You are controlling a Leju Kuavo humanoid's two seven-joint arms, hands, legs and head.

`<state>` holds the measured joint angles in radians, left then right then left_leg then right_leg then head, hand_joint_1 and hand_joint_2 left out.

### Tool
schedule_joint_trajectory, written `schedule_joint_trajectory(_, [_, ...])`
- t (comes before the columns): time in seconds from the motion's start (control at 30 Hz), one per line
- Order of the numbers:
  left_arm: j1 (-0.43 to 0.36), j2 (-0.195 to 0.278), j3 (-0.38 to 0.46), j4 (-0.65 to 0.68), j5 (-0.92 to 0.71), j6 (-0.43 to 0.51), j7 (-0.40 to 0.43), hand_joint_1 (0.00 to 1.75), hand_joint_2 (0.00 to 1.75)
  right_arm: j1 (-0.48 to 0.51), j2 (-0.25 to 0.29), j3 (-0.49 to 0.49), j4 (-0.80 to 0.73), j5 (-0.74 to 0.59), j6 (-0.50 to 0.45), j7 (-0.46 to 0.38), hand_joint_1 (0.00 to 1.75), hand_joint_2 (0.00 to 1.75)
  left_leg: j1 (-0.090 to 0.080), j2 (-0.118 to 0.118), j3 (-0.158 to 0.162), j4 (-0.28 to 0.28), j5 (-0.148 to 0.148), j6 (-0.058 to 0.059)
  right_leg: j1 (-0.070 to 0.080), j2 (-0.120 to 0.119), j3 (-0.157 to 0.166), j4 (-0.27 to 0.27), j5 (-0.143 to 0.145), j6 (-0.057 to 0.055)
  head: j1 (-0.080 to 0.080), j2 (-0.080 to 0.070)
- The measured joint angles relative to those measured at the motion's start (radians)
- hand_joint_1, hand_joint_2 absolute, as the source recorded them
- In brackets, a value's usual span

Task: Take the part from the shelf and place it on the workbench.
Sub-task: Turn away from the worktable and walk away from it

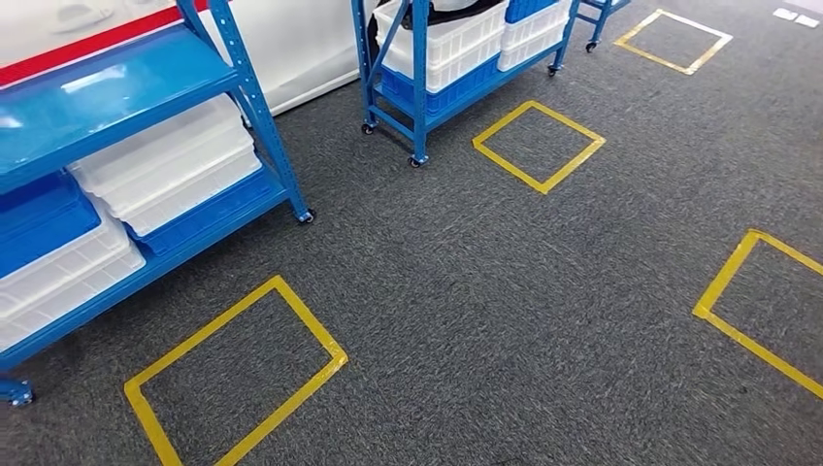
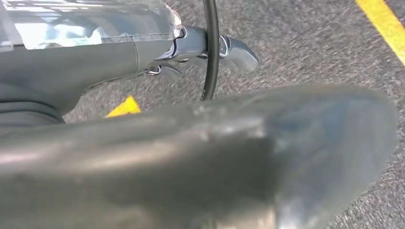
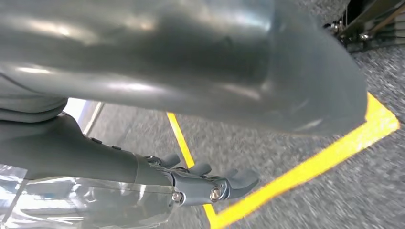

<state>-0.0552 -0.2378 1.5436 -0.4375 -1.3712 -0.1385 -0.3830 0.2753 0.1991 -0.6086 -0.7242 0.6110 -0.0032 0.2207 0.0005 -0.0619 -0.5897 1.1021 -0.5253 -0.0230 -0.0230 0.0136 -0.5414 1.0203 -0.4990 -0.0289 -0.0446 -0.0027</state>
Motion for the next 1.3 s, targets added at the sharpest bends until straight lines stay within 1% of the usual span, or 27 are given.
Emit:
schedule_joint_trajectory(0.03, [-0.002,0.0,0.0,0.0,0.0,0.0,0.0,0.0,0.0,0.005,-0.002,0.004,-0.004,-0.007,0.005,0.003,0.0,0.0,0.0,0.028,-0.031,0.065,-0.034,-0.005,0.002,-0.015,0.001,0.0,-0.001,-0.004,0.0,0.0])
schedule_joint_trajectory(0.07, [-0.004,0.0,-0.001,0.0,0.0,0.0,0.0,0.0,0.0,0.011,-0.004,0.009,-0.01,-0.015,0.01,0.006,0.0,0.0,0.002,0.042,-0.065,0.132,-0.064,-0.009,0.004,-0.032,0.001,0.0,-0.003,-0.007,0.0,0.0])
schedule_joint_trajectory(0.1, [-0.005,0.0,-0.002,0.001,0.0,0.001,0.0,0.0,0.0,0.016,-0.006,0.014,-0.016,-0.023,0.016,0.011,0.0,0.0,0.004,0.048,-0.088,0.181,-0.079,-0.013,0.006,-0.048,0.001,0.0,-0.005,-0.007,0.0,0.0])
schedule_joint_trajectory(0.13, [-0.005,0.0,-0.002,0.001,0.0,0.002,0.0,0.0,0.0,0.02,-0.007,0.02,-0.024,-0.031,0.023,0.015,0.0,0.0,0.005,0.052,-0.095,0.197,-0.076,-0.015,0.006,-0.063,0.003,0.0,-0.007,-0.007,0.0,0.0])
schedule_joint_trajectory(0.17, [-0.004,0.001,-0.002,0.001,0.001,0.003,0.0,0.0,0.0,0.025,-0.008,0.026,-0.033,-0.039,0.03,0.02,0.0,0.0,0.006,0.057,-0.081,0.17,-0.052,-0.015,0.006,-0.077,0.005,0.001,-0.009,-0.006,0.0,0.0])
schedule_joint_trajectory(0.23, [-0.004,0.003,-0.002,0.001,0.004,0.001,0.0,0.0,0.0,0.036,-0.008,0.041,-0.055,-0.057,0.039,0.032,0.0,0.0,0.005,0.095,-0.01,0.037,0.013,-0.012,0.007,-0.101,0.014,0.001,-0.015,0.0,0.0,0.0])
schedule_joint_trajectory(0.3, [-0.007,0.003,-0.003,0.001,0.009,-0.011,-0.001,0.0,0.0,0.05,-0.008,0.06,-0.082,-0.08,0.041,0.05,0.0,0.0,-0.002,0.127,0.041,-0.064,0.045,0.002,0.011,-0.123,0.022,0.002,-0.022,0.01,0.0,0.0])
schedule_joint_trajectory(0.33, [-0.007,0.002,-0.004,-0.001,0.01,-0.024,-0.002,0.0,0.0,0.057,-0.008,0.07,-0.096,-0.093,0.04,0.06,0.0,0.0,-0.006,0.13,0.046,-0.08,0.045,0.009,0.012,-0.133,0.025,0.002,-0.025,0.015,0.0,0.0])
schedule_joint_trajectory(0.4, [0.001,-0.013,-0.007,-0.029,0.01,-0.068,-0.004,0.0,0.0,0.07,-0.008,0.091,-0.128,-0.115,0.038,0.078,0.0,0.0,-0.006,0.109,0.047,-0.085,0.049,0.024,0.012,-0.146,0.031,0.002,-0.028,0.026,0.0,0.0])
schedule_joint_trajectory(0.43, [0.007,-0.027,-0.008,-0.057,0.01,-0.096,-0.004,0.0,0.0,0.077,-0.008,0.102,-0.145,-0.125,0.036,0.086,0.0,0.0,-0.004,0.1,0.049,-0.09,0.052,0.03,0.011,-0.133,0.033,0.007,-0.035,0.032,0.0,0.0])
schedule_joint_trajectory(0.5, [0.013,-0.056,-0.01,-0.121,0.009,-0.141,-0.004,0.0,0.0,0.092,-0.008,0.121,-0.171,-0.139,0.035,0.096,0.0,0.0,0.001,0.082,0.054,-0.098,0.059,0.042,0.008,-0.076,0.009,0.064,-0.077,0.04,0.0,0.0])
schedule_joint_trajectory(0.53, [0.014,-0.067,-0.011,-0.143,0.009,-0.153,-0.004,0.0,0.0,0.1,-0.006,0.126,-0.18,-0.144,0.035,0.1,0.0,0.0,0.0,0.072,0.053,-0.099,0.061,0.046,0.005,-0.044,-0.019,0.121,-0.109,0.042,0.0,0.0])
schedule_joint_trajectory(0.6, [0.014,-0.08,-0.013,-0.173,0.009,-0.165,-0.003,0.0,0.0,0.114,-0.001,0.136,-0.194,-0.151,0.036,0.104,0.0,0.0,-0.001,0.047,0.049,-0.098,0.062,0.052,0.003,-0.021,-0.081,0.237,-0.156,0.043,0.0,0.0])
schedule_joint_trajectory(0.63, [0.015,-0.085,-0.014,-0.186,0.009,-0.169,-0.003,0.0,0.0,0.122,0.001,0.14,-0.202,-0.154,0.036,0.107,0.0,0.0,-0.002,0.032,0.049,-0.097,0.062,0.052,0.003,-0.019,-0.097,0.261,-0.153,0.043,0.0,0.0])
schedule_joint_trajectory(0.67, [0.016,-0.09,-0.015,-0.197,0.009,-0.171,-0.003,0.0,0.0,0.128,0.002,0.145,-0.21,-0.157,0.036,0.108,0.0,0.0,-0.002,0.015,0.05,-0.096,0.062,0.052,0.002,-0.016,-0.096,0.248,-0.13,0.042,0.0,0.0])
schedule_joint_trajectory(0.7, [0.018,-0.095,-0.017,-0.207,0.008,-0.174,-0.004,0.0,0.0,0.133,0.002,0.15,-0.218,-0.159,0.037,0.109,0.0,0.0,-0.001,0.0,0.051,-0.094,0.061,0.051,0.001,-0.01,-0.078,0.203,-0.094,0.04,0.0,0.0])
schedule_joint_trajectory(0.77, [0.02,-0.102,-0.02,-0.224,0.007,-0.18,-0.004,0.0,0.0,0.139,0.002,0.156,-0.23,-0.163,0.039,0.112,0.0,0.0,-0.001,-0.027,0.049,-0.088,0.058,0.045,0.0,0.028,-0.028,0.08,-0.027,0.035,0.0,0.0])
schedule_joint_trajectory(0.83, [0.021,-0.107,-0.022,-0.237,0.003,-0.184,-0.005,0.0,0.0,0.144,0.002,0.162,-0.239,-0.166,0.041,0.115,0.0,0.0,-0.001,-0.048,0.044,-0.083,0.055,0.033,0.003,0.052,-0.003,0.018,-0.007,0.032,0.0,0.0])
schedule_joint_trajectory(0.9, [0.025,-0.109,-0.023,-0.249,0.0,-0.185,-0.006,0.0,0.0,0.145,0.002,0.169,-0.249,-0.168,0.041,0.117,0.0,0.0,0.001,-0.067,0.04,-0.083,0.055,0.019,0.004,0.034,0.0,0.011,-0.007,0.025,0.0,0.0])
schedule_joint_trajectory(0.93, [0.027,-0.11,-0.024,-0.254,-0.001,-0.185,-0.006,0.0,0.0,0.146,0.002,0.173,-0.253,-0.168,0.041,0.117,0.0,0.0,0.001,-0.062,0.037,-0.079,0.052,0.013,0.003,0.023,0.003,0.006,-0.005,0.02,0.0,0.0])
schedule_joint_trajectory(1.0, [0.029,-0.112,-0.024,-0.262,-0.002,-0.185,-0.006,0.0,0.0,0.15,0.001,0.179,-0.259,-0.168,0.041,0.117,0.0,0.0,0.001,-0.019,0.015,-0.026,0.017,0.003,0.0,-0.001,0.008,-0.004,-0.001,0.008,0.0,0.0])
schedule_joint_trajectory(1.07, [0.026,-0.113,-0.024,-0.265,-0.003,-0.184,-0.006,0.0,0.0,0.156,-0.001,0.181,-0.261,-0.168,0.041,0.117,0.0,0.0,0.002,0.032,-0.043,0.095,-0.049,-0.004,0.003,-0.029,0.011,-0.005,-0.003,0.001,0.0,0.0])
schedule_joint_trajectory(1.13, [0.026,-0.113,-0.025,-0.266,-0.003,-0.183,-0.006,0.0,0.0,0.159,-0.003,0.184,-0.262,-0.166,0.043,0.117,0.0,0.0,0.006,0.049,-0.088,0.187,-0.078,-0.01,0.005,-0.06,0.013,-0.003,-0.008,-0.001,0.0,0.0])
schedule_joint_trajectory(1.17, [0.028,-0.113,-0.025,-0.266,-0.003,-0.183,-0.006,0.0,0.0,0.16,-0.004,0.186,-0.263,-0.166,0.045,0.117,0.0,0.0,0.007,0.053,-0.085,0.182,-0.063,-0.012,0.005,-0.074,0.015,-0.003,-0.011,-0.001,0.0,0.0])
schedule_joint_trajectory(1.2, [0.03,-0.113,-0.025,-0.267,-0.003,-0.183,-0.006,0.0,0.0,0.16,-0.004,0.187,-0.264,-0.165,0.047,0.117,0.0,0.0,0.009,0.061,-0.063,0.139,-0.033,-0.012,0.005,-0.086,0.019,-0.002,-0.015,0.001,0.0,0.0])
schedule_joint_trajectory(1.23, [0.031,-0.113,-0.025,-0.267,-0.003,-0.183,-0.006,0.0,0.0,0.16,-0.004,0.189,-0.265,-0.164,0.05,0.117,0.0,0.0,0.009,0.077,-0.027,0.071,0.004,-0.01,0.005,-0.098,0.024,-0.001,-0.019,0.004,0.0,0.0])
schedule_joint_trajectory(1.3, [0.029,-0.113,-0.025,-0.268,-0.004,-0.182,-0.007,0.0,0.0,0.16,-0.004,0.192,-0.267,-0.162,0.052,0.117,0.0,0.0,0.004,0.12,0.031,-0.042,0.044,0.001,0.009,-0.12,0.033,0.0,-0.027,0.013,0.0,0.0])
